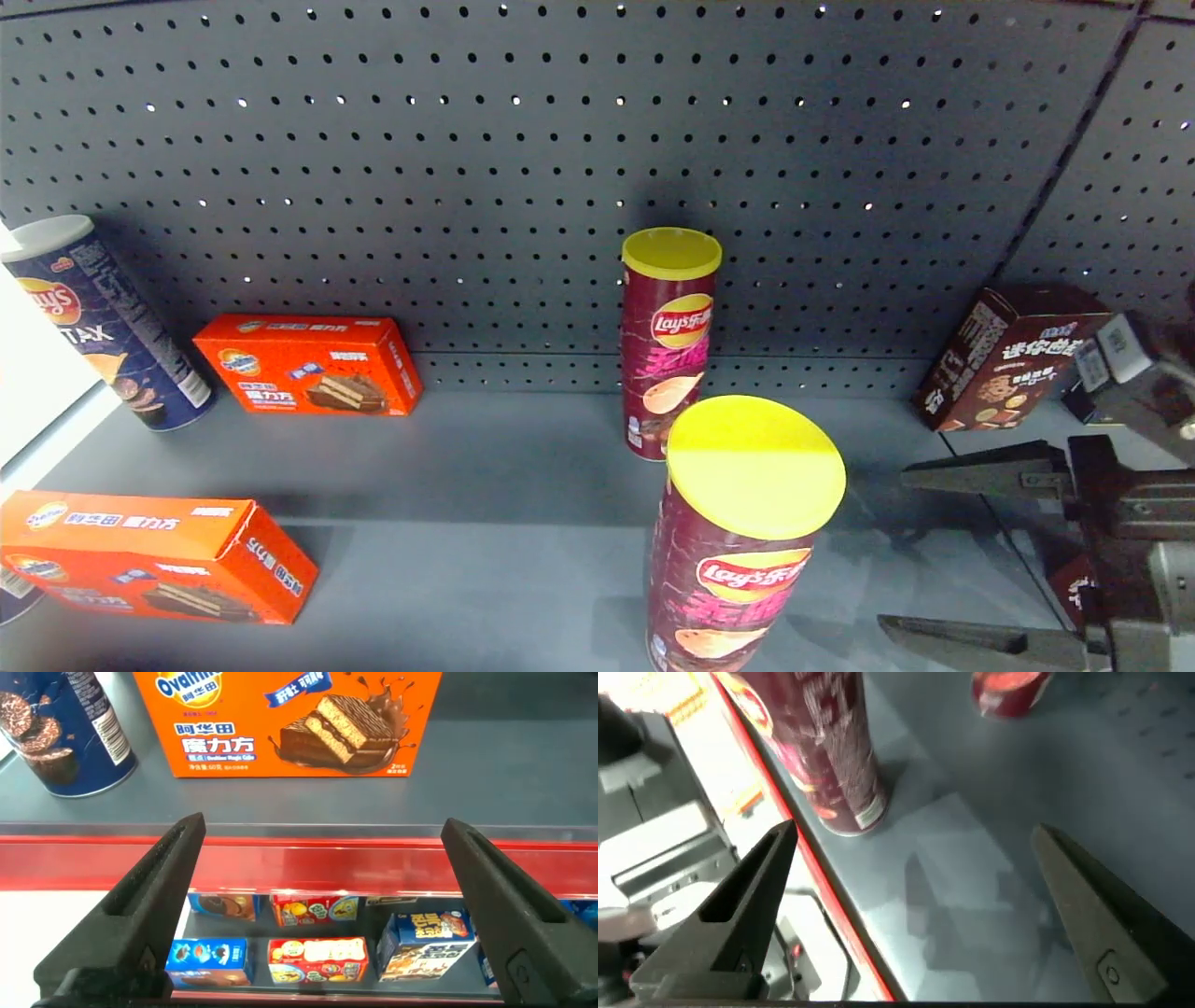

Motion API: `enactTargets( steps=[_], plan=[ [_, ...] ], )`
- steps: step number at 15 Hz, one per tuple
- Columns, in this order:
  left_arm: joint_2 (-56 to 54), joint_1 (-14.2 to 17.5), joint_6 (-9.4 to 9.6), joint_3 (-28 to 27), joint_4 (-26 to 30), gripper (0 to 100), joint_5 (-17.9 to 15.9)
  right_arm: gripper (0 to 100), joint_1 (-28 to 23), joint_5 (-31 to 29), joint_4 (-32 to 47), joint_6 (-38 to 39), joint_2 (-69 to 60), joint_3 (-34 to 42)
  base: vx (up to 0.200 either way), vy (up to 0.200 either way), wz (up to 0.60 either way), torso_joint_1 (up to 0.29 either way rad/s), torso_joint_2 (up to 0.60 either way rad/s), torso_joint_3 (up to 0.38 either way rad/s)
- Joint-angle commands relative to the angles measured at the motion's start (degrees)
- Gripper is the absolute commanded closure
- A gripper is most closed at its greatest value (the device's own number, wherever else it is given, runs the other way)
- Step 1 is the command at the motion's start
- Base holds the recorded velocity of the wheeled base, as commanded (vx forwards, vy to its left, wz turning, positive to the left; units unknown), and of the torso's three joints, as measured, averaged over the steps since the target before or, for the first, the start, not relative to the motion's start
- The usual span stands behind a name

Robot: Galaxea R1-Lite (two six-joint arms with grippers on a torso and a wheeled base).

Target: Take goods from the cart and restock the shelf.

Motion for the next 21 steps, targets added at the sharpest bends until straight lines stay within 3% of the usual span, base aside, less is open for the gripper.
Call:
enactTargets(
  steps=[1,21],
  plan=[
    [0.11,0.02,0.00,0.00,-0.02,0,0.00,0,0.16,-0.01,-0.05,-0.13,2.33,1.19,0.000,0.000,0.00,0.000,0.00,0.000],
    [0.11,0.02,0.00,0.00,0.07,0,0.00,0,-1.59,-0.27,-6.03,-0.13,13.14,2.60,0.000,0.000,0.00,0.000,0.00,0.000]
  ],
)
